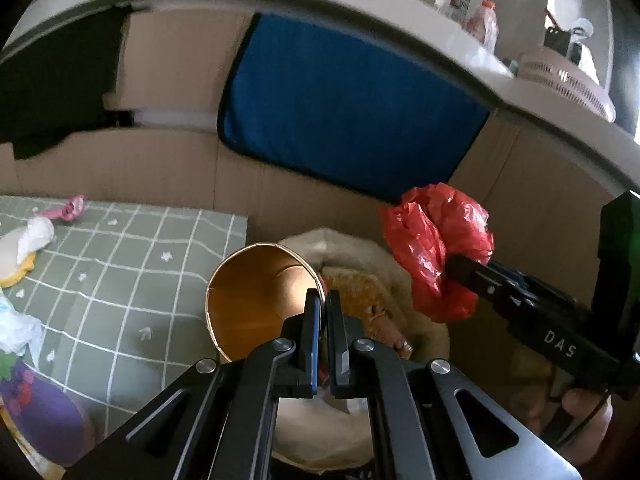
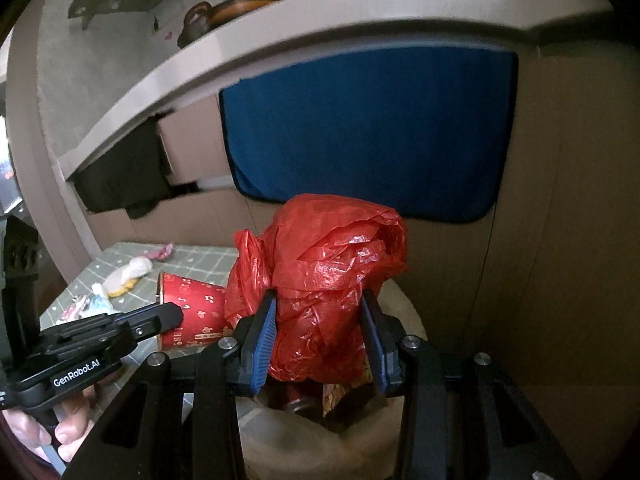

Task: Collect trash
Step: 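Carry the paper cup and red plastic bag with both tools into the bin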

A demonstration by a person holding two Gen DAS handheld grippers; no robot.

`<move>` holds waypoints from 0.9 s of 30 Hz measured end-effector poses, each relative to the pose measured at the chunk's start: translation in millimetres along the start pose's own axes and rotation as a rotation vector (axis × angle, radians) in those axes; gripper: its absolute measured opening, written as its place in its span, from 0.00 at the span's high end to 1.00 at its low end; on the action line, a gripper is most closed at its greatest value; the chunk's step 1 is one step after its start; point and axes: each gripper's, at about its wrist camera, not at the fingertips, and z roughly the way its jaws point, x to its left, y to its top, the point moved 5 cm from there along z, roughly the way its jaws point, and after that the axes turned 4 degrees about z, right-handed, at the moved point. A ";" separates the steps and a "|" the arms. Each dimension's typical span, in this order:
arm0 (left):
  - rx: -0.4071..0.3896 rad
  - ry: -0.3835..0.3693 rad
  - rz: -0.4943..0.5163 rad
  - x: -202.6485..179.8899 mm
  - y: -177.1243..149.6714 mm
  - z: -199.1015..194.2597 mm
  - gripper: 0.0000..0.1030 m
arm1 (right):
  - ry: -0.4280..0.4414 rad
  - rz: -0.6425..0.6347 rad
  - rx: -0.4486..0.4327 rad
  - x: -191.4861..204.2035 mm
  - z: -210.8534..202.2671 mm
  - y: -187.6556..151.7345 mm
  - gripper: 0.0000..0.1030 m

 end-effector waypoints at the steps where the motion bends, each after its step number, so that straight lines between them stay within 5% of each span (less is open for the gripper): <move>1: 0.011 -0.001 -0.002 0.6 -1.5 3.2 0.97 | -0.001 0.002 0.012 -1.3 4.1 -3.0 0.64; 27: 0.205 -0.166 -0.112 -1.5 -37.8 79.3 0.91 | -0.048 0.025 0.185 -29.1 70.3 -50.7 0.64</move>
